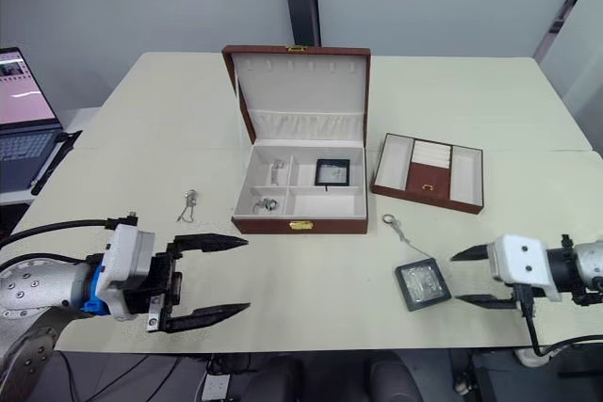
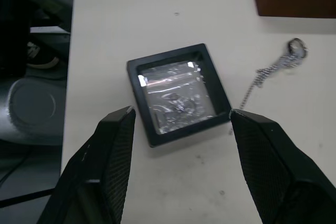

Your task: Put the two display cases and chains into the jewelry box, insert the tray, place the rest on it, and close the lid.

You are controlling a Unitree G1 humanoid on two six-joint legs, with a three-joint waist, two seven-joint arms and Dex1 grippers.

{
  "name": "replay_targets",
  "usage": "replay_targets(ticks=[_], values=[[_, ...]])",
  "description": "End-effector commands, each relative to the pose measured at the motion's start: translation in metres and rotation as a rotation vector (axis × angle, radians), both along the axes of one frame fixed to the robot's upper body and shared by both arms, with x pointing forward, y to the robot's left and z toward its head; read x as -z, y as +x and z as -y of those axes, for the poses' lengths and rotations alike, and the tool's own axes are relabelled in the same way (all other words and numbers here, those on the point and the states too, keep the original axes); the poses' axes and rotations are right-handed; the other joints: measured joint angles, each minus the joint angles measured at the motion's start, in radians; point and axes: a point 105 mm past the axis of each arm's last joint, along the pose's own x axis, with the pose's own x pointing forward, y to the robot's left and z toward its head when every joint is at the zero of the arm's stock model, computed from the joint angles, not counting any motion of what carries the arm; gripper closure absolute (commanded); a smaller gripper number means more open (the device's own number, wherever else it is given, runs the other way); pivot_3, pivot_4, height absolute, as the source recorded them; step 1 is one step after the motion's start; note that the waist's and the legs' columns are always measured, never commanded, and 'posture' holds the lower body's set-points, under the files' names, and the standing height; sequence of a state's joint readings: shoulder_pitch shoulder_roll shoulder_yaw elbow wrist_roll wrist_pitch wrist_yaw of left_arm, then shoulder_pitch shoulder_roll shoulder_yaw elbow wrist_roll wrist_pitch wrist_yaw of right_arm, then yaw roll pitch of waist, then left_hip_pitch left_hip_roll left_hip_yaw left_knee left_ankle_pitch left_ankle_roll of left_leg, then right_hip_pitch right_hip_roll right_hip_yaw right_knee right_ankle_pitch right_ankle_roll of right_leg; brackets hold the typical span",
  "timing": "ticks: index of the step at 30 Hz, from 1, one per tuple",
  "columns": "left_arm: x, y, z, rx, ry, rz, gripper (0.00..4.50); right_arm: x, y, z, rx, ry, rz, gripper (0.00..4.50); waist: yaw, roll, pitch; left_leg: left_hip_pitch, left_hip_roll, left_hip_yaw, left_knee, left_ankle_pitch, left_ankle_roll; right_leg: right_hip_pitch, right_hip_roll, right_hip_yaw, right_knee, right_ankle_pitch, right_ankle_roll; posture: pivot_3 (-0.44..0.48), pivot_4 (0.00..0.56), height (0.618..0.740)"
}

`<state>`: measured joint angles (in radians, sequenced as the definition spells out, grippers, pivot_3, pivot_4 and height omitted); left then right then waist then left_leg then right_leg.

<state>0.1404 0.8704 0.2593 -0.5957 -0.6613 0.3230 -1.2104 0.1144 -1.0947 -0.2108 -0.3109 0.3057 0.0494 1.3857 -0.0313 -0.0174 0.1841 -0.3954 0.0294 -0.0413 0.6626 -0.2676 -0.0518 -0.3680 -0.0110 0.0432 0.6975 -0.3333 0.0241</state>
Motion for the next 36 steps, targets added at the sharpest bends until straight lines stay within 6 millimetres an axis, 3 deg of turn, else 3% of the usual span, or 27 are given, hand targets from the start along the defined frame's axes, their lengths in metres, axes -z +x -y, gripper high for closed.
replay_targets(ticks=[1,6,14,17,27,31,36], values=[[-0.004,-0.005,0.007,0.056,0.015,0.029,0.0,0.003,-0.001,-0.01,-0.063,-0.014,0.038,1.28,0.001,0.0,0.0,0.0,0.0,0.0,0.0,0.0,0.0,0.0,0.0,0.0,0.0,0.0,0.0,0.0,0.15,0.74],[-0.003,-0.006,0.012,0.075,0.0,0.03,0.0,0.02,0.001,-0.023,-0.113,-0.002,0.038,1.28,0.002,0.0,0.0,0.0,0.0,0.0,0.0,0.0,0.0,0.0,0.0,0.0,0.0,0.0,0.0,0.0,0.15,0.74],[-0.003,-0.004,0.014,0.064,-0.008,0.029,0.0,0.039,0.003,-0.024,-0.169,-0.013,0.071,1.28,0.002,0.0,0.0,0.0,0.0,0.0,0.001,0.0,0.0,0.0,0.0,0.0,0.0,0.0,0.0,0.0,0.15,0.74],[-0.004,-0.003,0.015,0.06,-0.006,0.032,0.0,0.044,0.004,-0.022,-0.178,-0.022,0.09,1.82,0.002,0.0,0.0,0.0,0.0,0.0,0.001,0.0,0.0,0.0,0.0,0.0,0.0,0.0,0.0,0.0,0.15,0.74],[-0.008,0.002,0.016,0.054,-0.002,0.04,0.0,0.043,0.01,-0.02,-0.197,-0.02,0.143,4.41,0.002,0.0,0.0,0.0,0.0,-0.001,0.001,0.0,0.0,0.0,0.0,0.0,0.0,0.0,0.0,0.0,0.15,0.74],[-0.008,0.003,0.015,0.049,-0.002,0.041,0.0,0.034,0.01,-0.019,-0.199,-0.014,0.131,4.49,0.002,0.0,0.0,0.0,0.0,-0.001,0.001,0.0,0.0,0.0,0.0,0.0,0.0,0.0,0.0,0.0,0.15,0.74],[-0.013,0.009,0.006,-0.013,-0.008,0.044,0.0,0.006,0.006,-0.028,-0.158,-0.004,-0.008,4.49,0.001,0.0,0.0,0.0,0.0,-0.001,0.001,0.0,0.0,0.0,0.0,0.0,0.0,0.0,0.0,0.0,0.15,0.74]])
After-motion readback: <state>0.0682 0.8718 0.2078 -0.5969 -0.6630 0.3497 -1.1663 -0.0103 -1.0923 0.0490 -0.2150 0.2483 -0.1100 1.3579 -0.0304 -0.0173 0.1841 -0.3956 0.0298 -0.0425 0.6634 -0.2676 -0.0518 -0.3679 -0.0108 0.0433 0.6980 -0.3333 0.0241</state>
